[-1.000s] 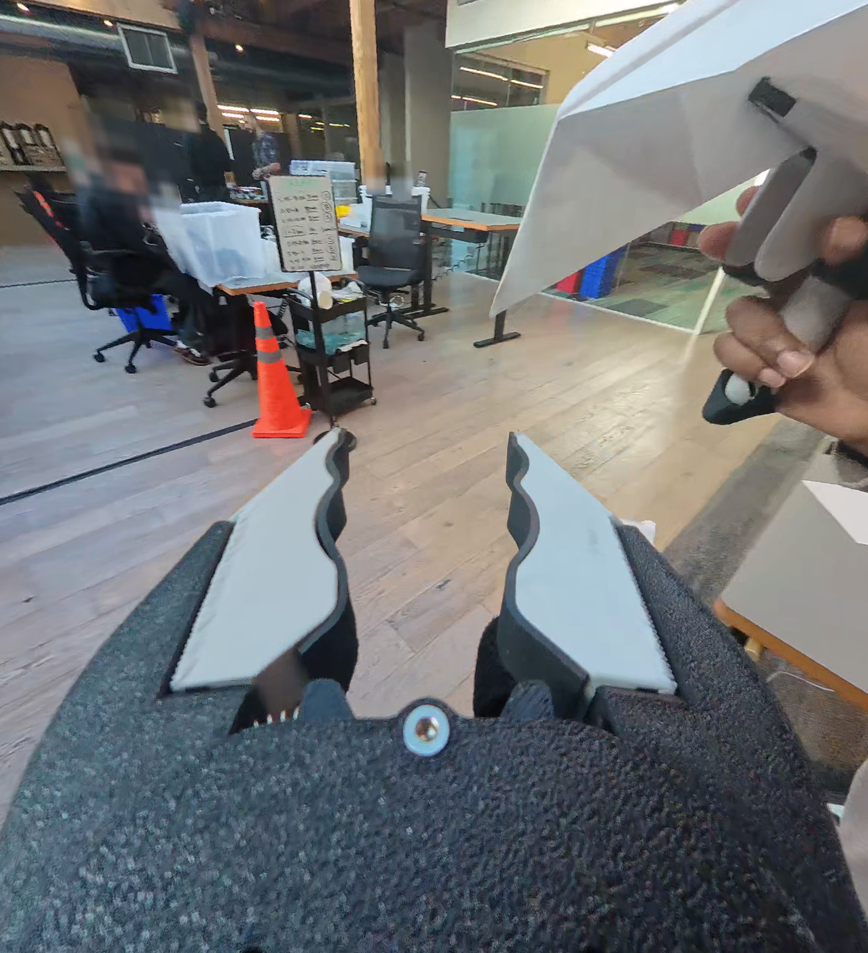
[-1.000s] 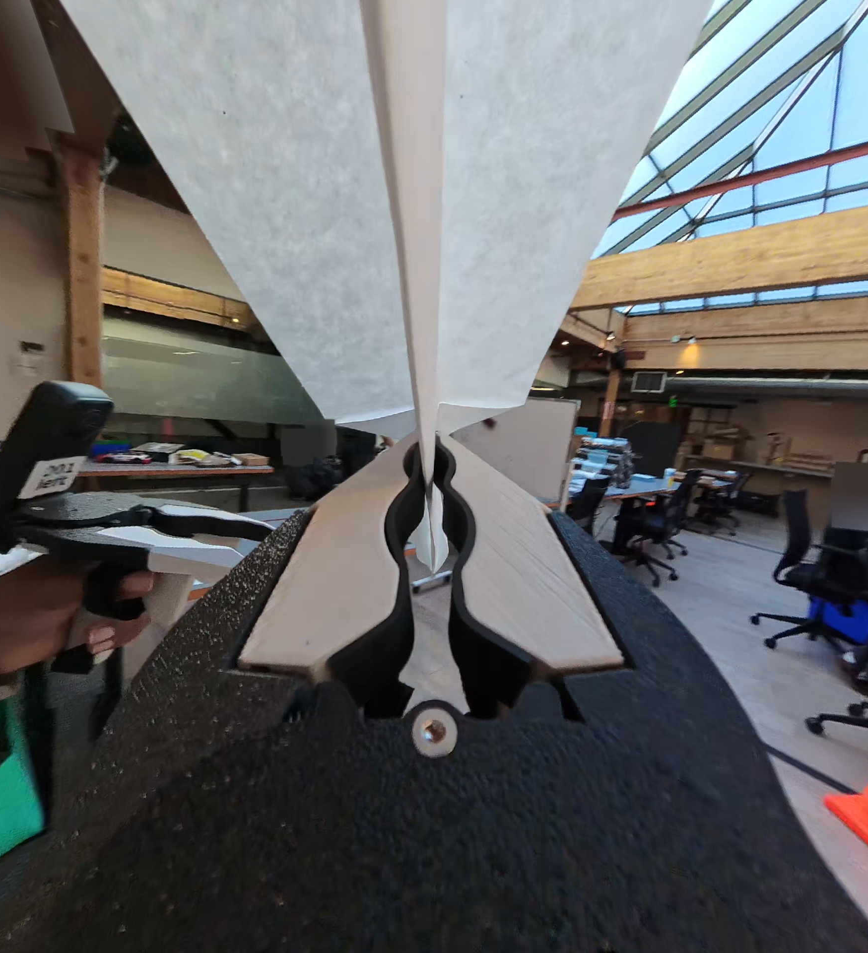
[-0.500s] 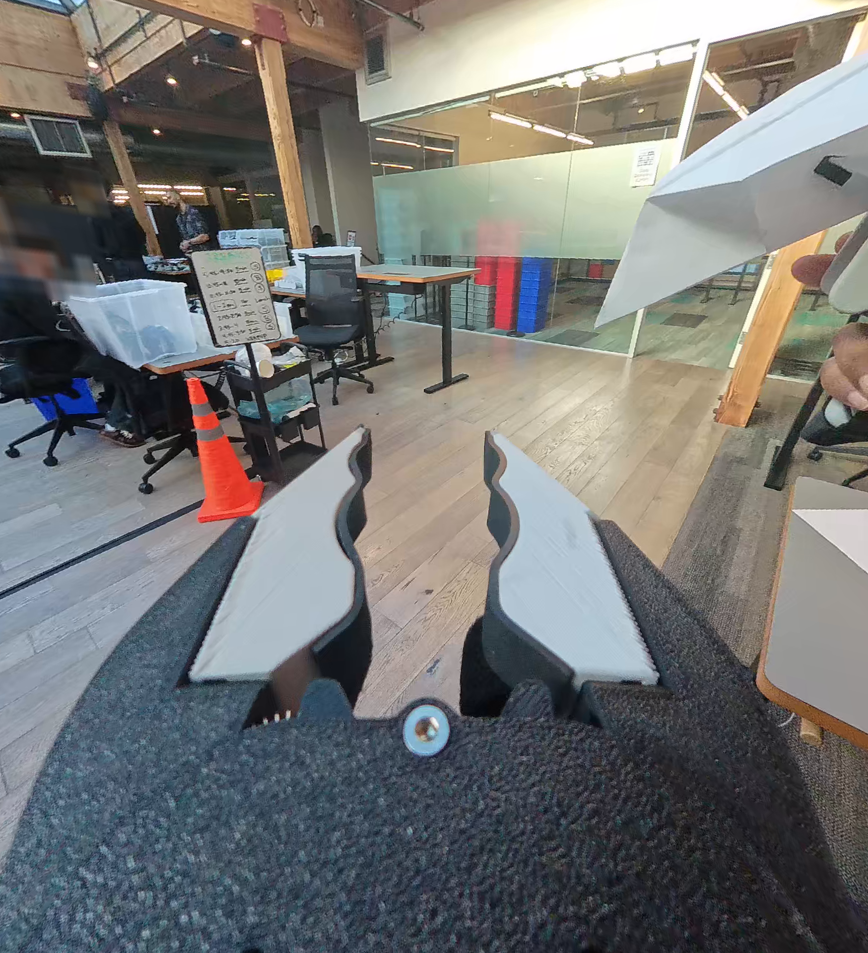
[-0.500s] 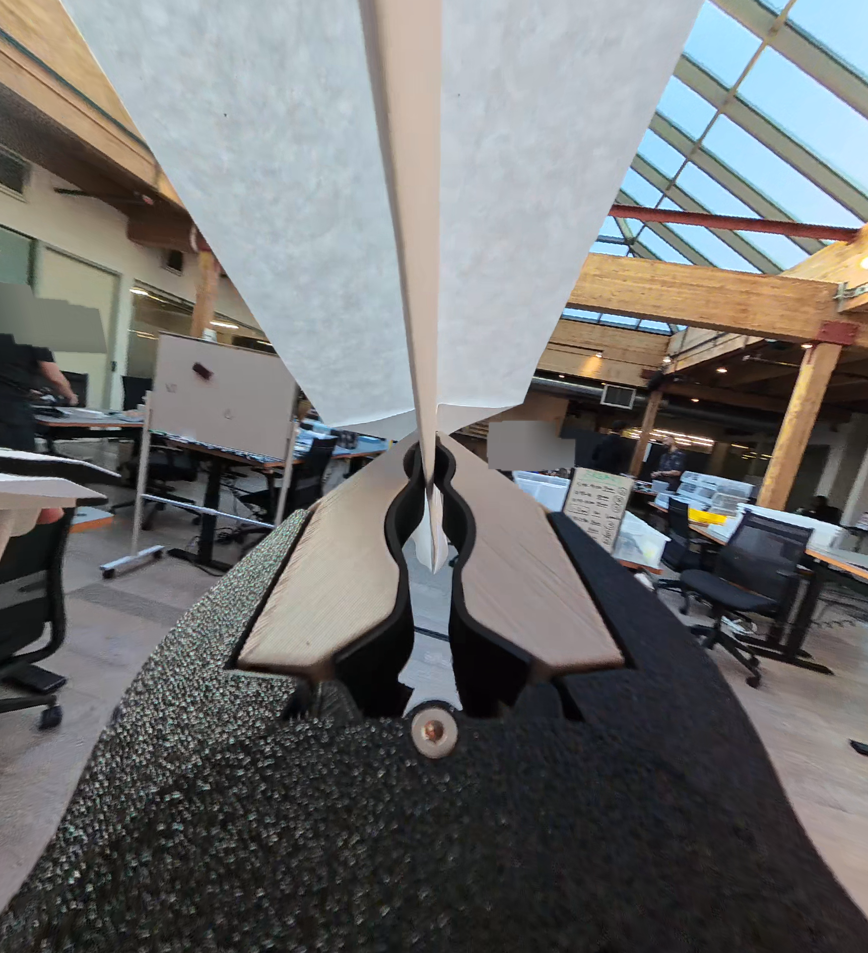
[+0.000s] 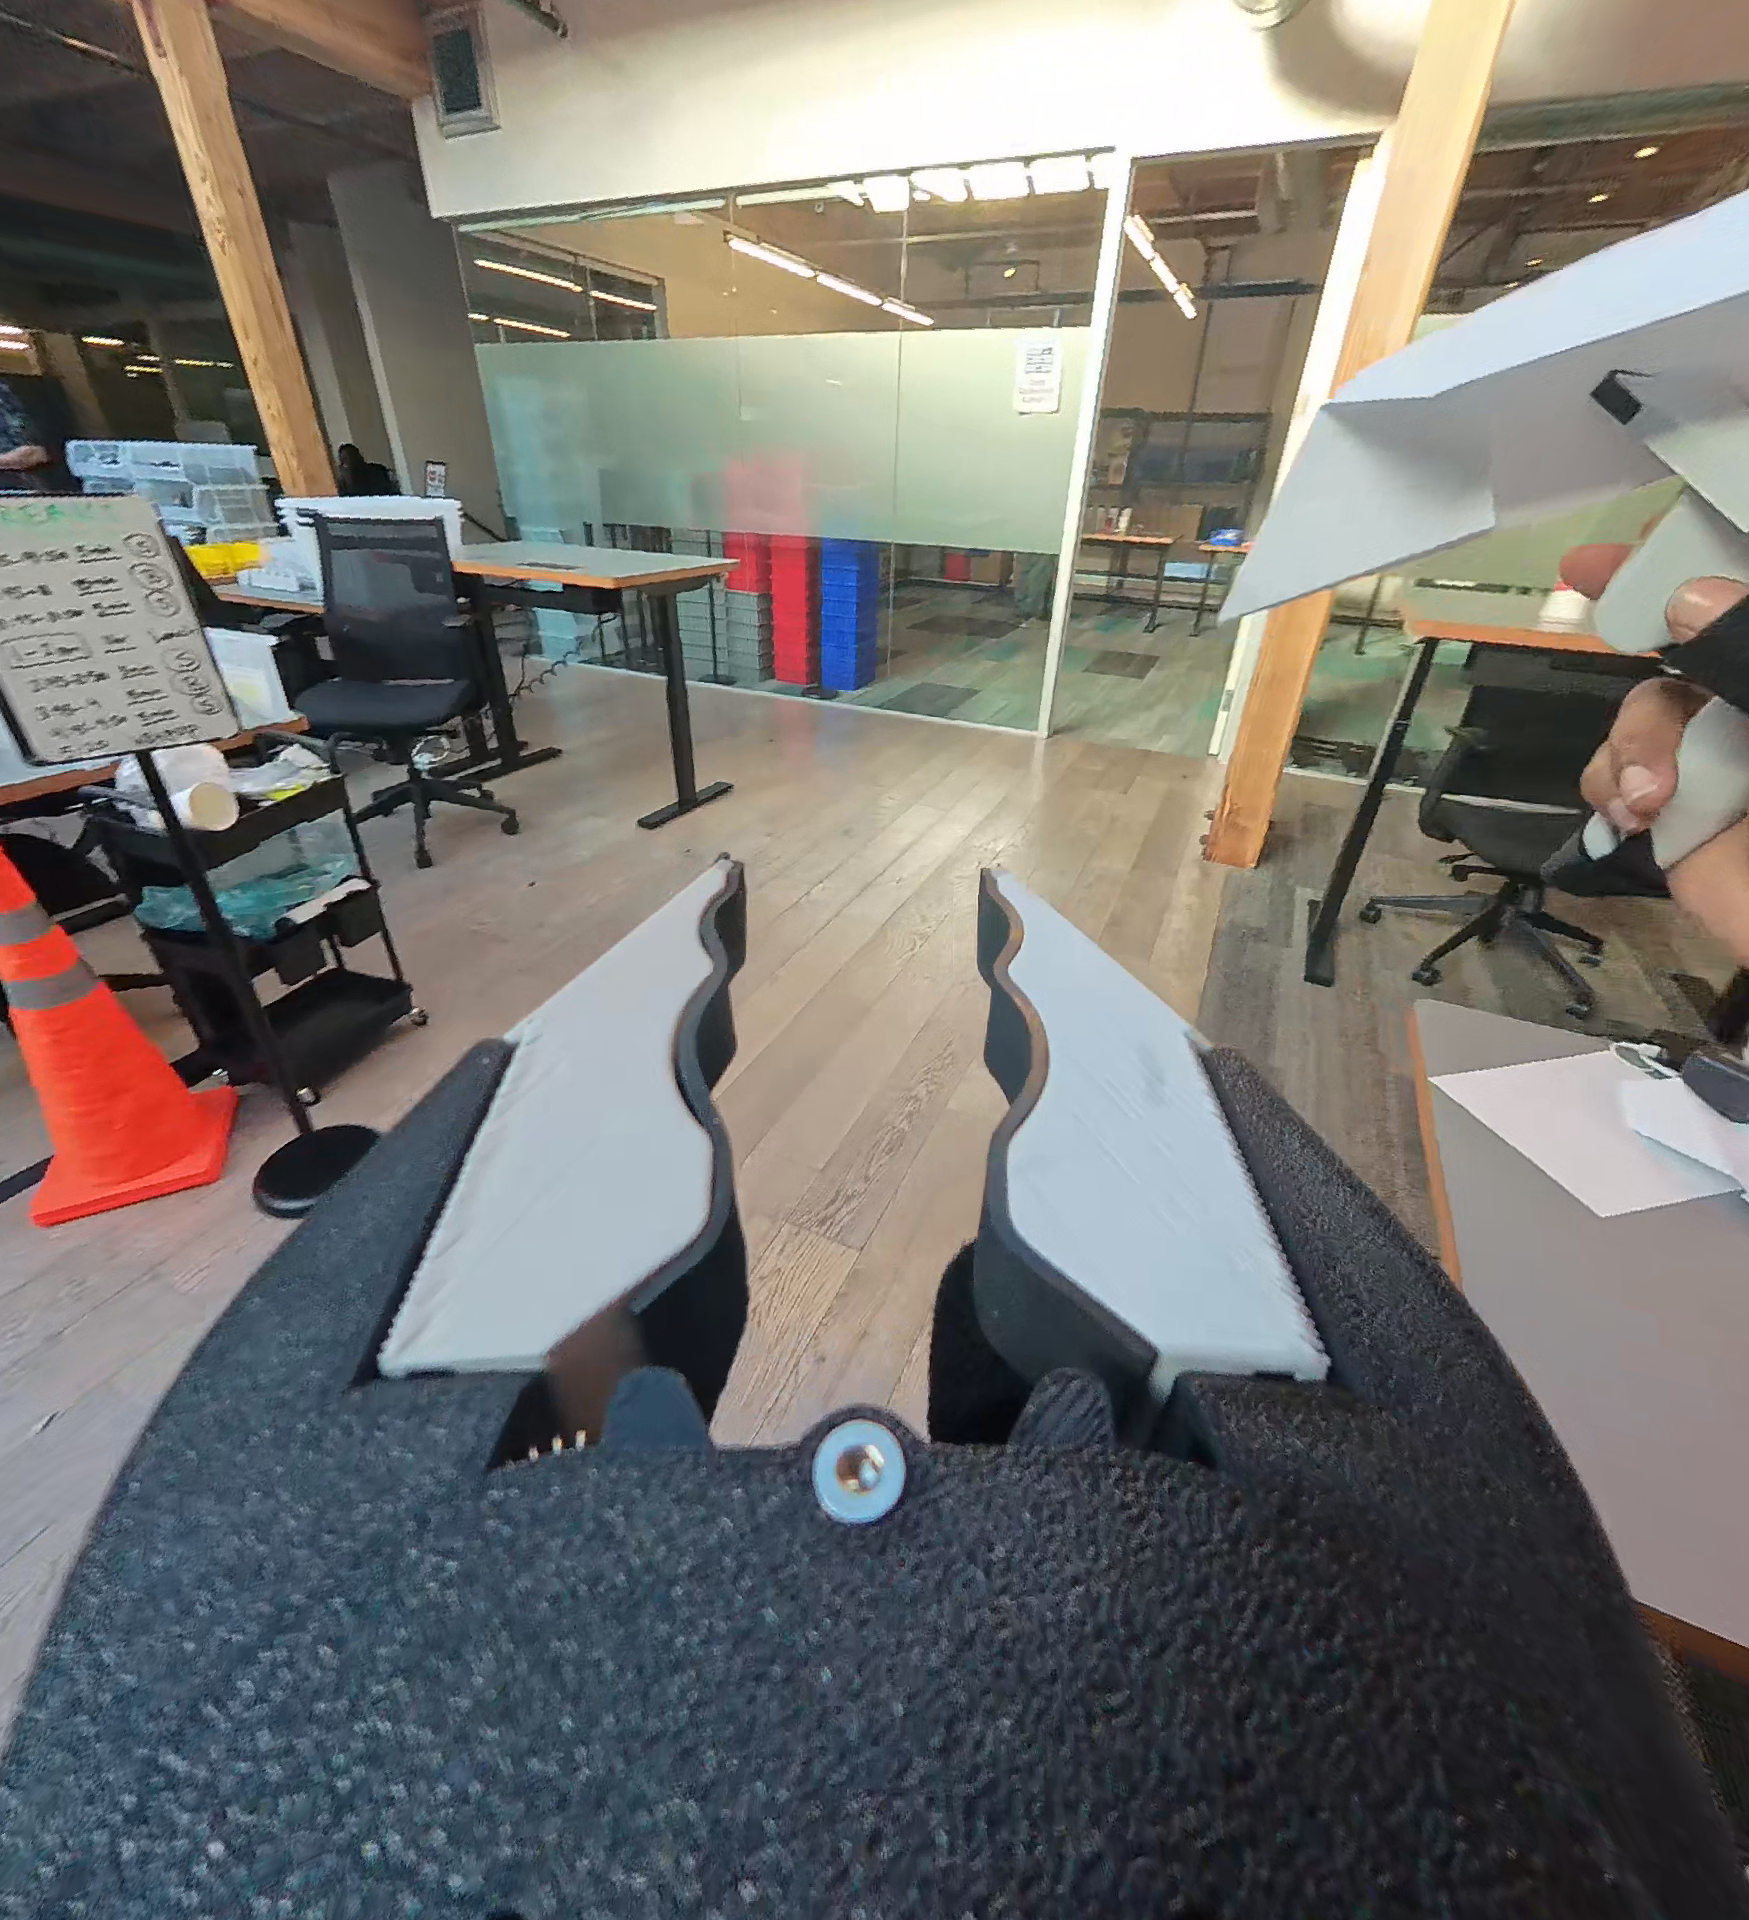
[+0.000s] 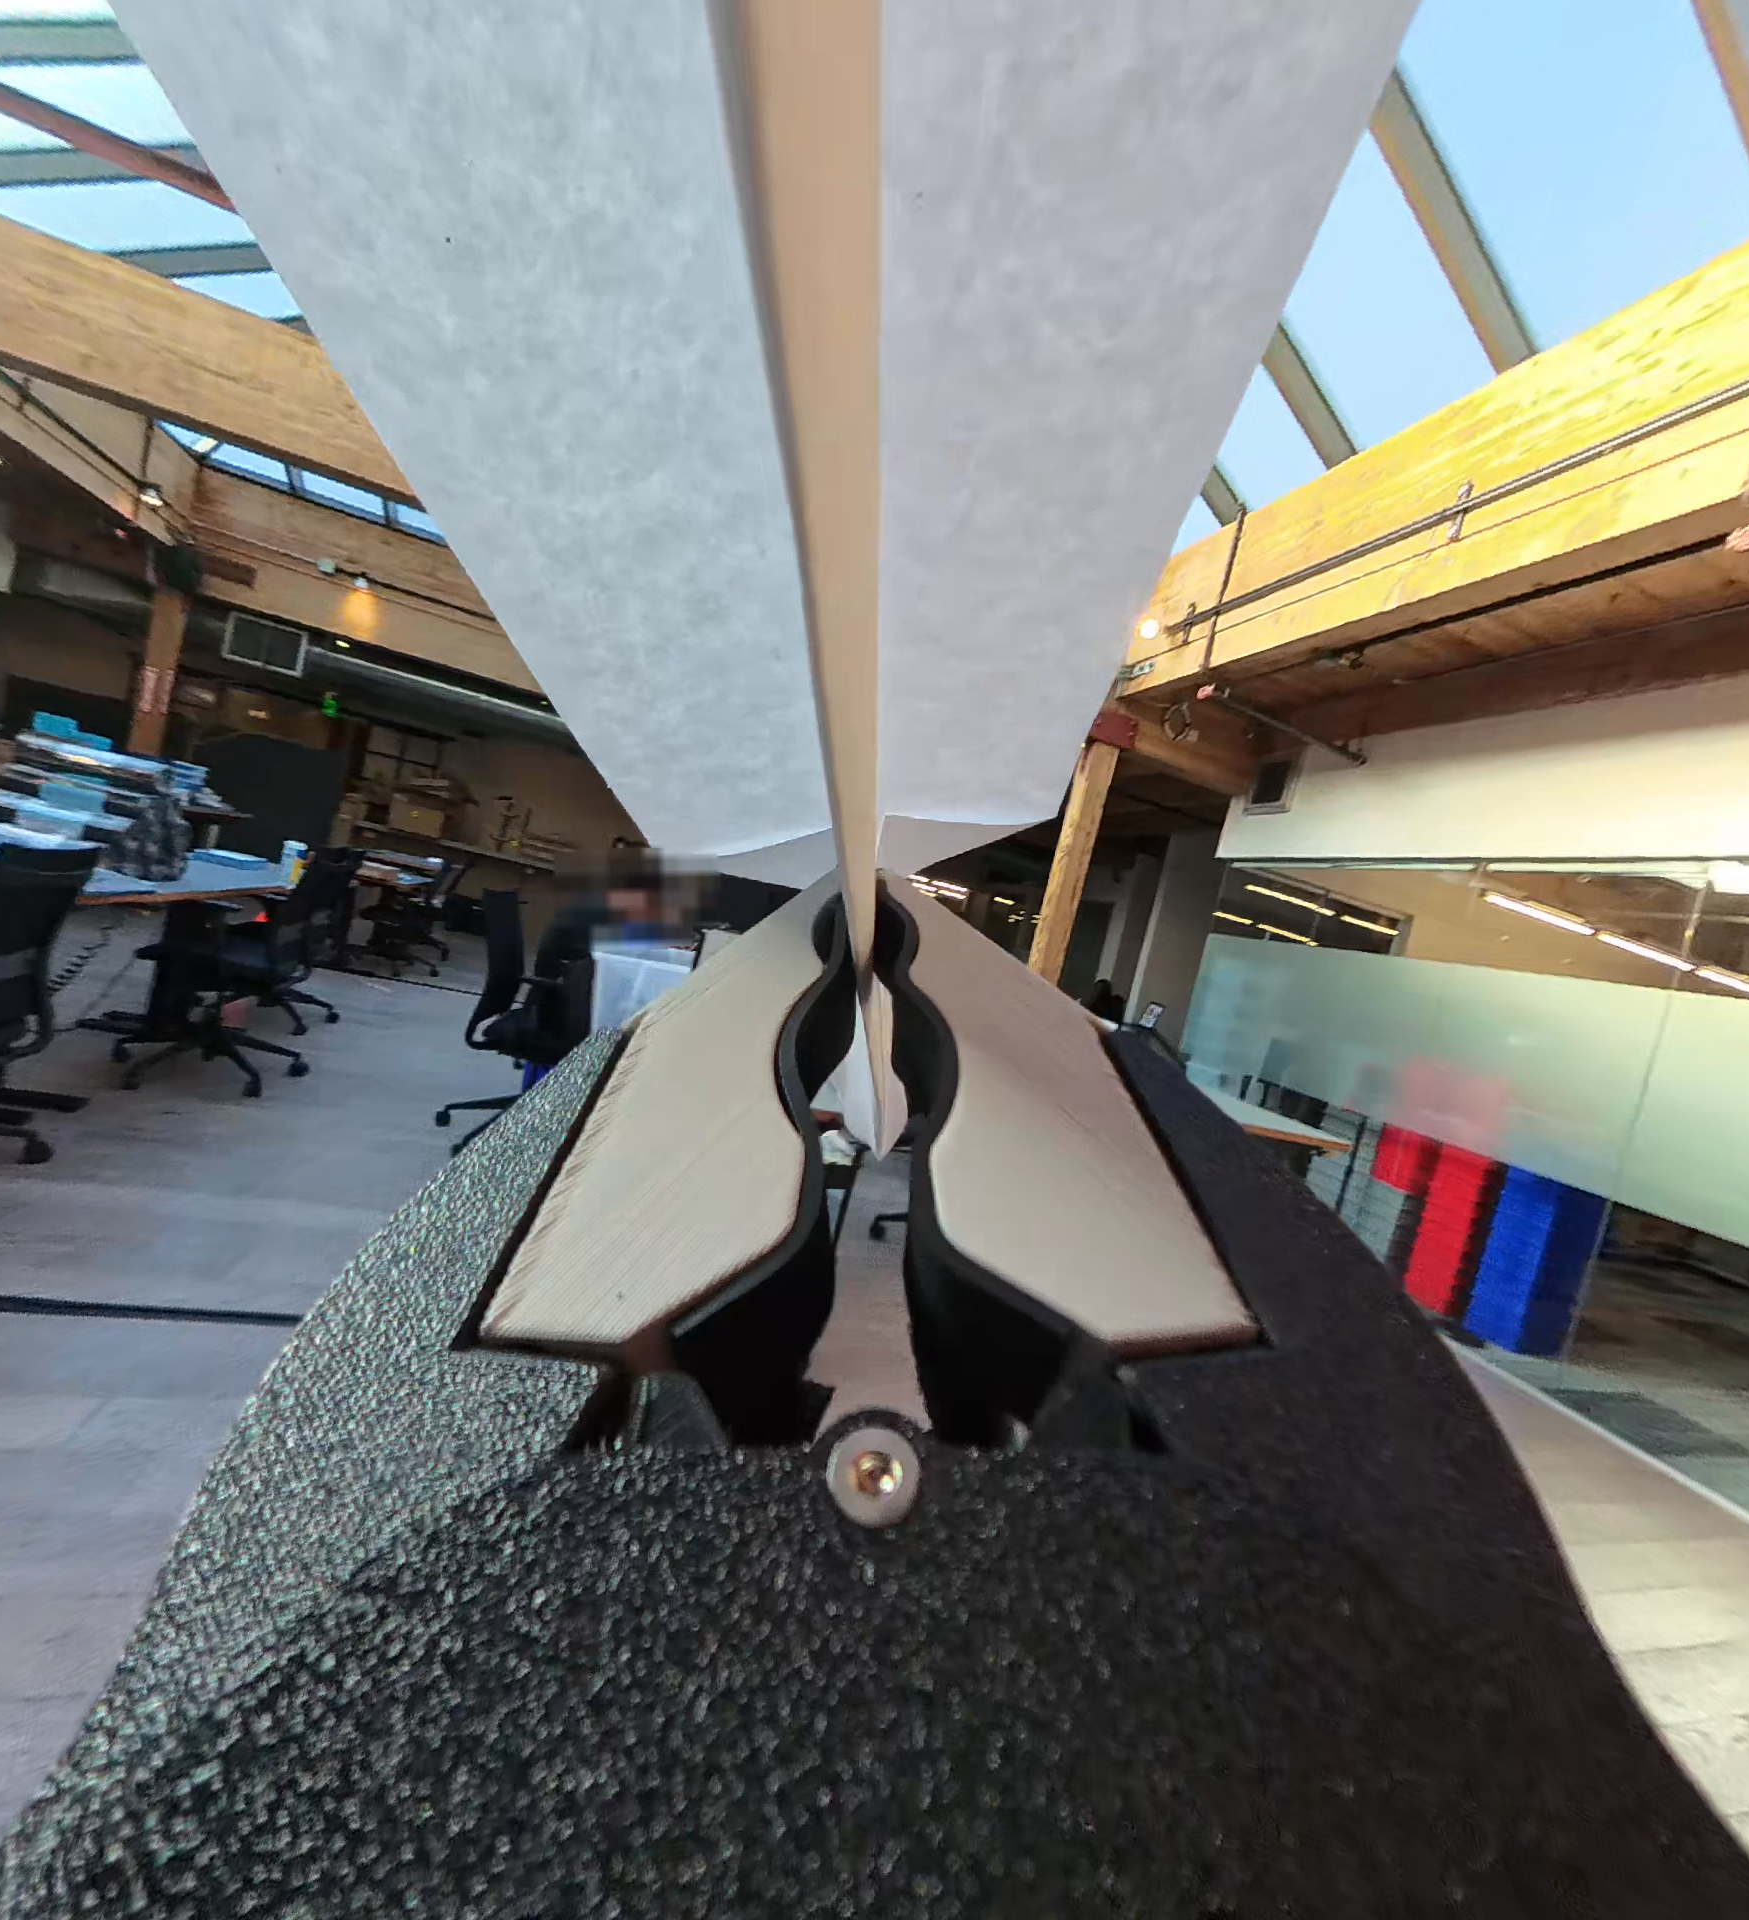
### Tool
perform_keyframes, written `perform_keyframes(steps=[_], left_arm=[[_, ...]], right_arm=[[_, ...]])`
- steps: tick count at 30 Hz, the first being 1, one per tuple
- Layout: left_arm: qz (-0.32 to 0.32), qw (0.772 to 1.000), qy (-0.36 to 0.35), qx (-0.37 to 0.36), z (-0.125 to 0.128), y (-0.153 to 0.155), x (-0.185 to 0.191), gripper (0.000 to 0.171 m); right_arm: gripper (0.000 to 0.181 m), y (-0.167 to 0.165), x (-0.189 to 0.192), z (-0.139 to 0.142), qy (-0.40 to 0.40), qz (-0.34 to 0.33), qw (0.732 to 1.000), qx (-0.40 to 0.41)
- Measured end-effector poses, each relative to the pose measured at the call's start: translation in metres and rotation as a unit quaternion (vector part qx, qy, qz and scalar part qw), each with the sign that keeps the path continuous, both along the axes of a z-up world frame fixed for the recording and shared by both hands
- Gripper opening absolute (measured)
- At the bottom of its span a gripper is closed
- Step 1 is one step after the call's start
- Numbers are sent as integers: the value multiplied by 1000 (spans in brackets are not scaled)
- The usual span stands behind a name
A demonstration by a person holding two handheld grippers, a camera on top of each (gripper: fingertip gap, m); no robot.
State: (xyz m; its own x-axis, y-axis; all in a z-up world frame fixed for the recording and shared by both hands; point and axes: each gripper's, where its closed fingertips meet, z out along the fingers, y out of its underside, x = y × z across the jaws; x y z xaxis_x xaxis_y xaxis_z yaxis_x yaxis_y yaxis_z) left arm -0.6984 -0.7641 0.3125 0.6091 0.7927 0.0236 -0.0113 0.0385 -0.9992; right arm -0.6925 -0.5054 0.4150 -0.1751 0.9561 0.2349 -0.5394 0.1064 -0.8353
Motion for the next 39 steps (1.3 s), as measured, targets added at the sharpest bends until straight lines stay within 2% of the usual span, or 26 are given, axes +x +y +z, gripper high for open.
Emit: perform_keyframes(steps=[4, 7, 11, 14, 17, 20, 23, 25, 27, 29, 35, 37, 39], left_arm=[[-70, 998, 3, -4, 5, 23, -20, 44], [-116, 993, 16, -11, 22, 30, -30, 44], [-165, 985, 45, -23, 57, 22, -38, 44], [-189, 980, 56, -23, 74, 9, -35, 44], [-208, 977, 53, -14, 76, -6, -25, 44], [-227, 973, 35, -9, 64, -15, -10, 44], [-236, 971, 27, -18, 53, -25, 13, 44], [-232, 972, 29, -22, 50, -33, 30, 44], [-232, 972, 25, -20, 50, -39, 49, 44], [-232, 972, 25, -19, 49, -41, 72, 44], [-228, 973, 16, -15, 41, -16, 145, 44], [-239, 971, 5, 4, 43, -3, 173, 44], [-242, 970, 9, 3, 43, 7, 199, 44]], right_arm=[[0, 11, -4, 38, 32, -65, 997, 4], [0, 1, 23, 85, 77, -125, 989, 12], [0, -48, 109, 164, 165, -164, 973, 6], [0, -105, 195, 205, 231, -183, 955, 29], [0, -167, 280, 223, 289, -226, 927, 73], [0, -227, 354, 227, 349, -256, 895, 112], [0, -270, 402, 229, 394, -266, 870, 131], [0, -280, 419, 230, 415, -264, 861, 129], [0, -273, 423, 230, 423, -263, 859, 117], [0, -248, 407, 229, 411, -264, 867, 102], [0, -115, 310, 202, 281, -281, 916, 62], [0, -80, 296, 191, 247, -296, 921, 58], [0, -54, 299, 185, 229, -301, 925, 45]])
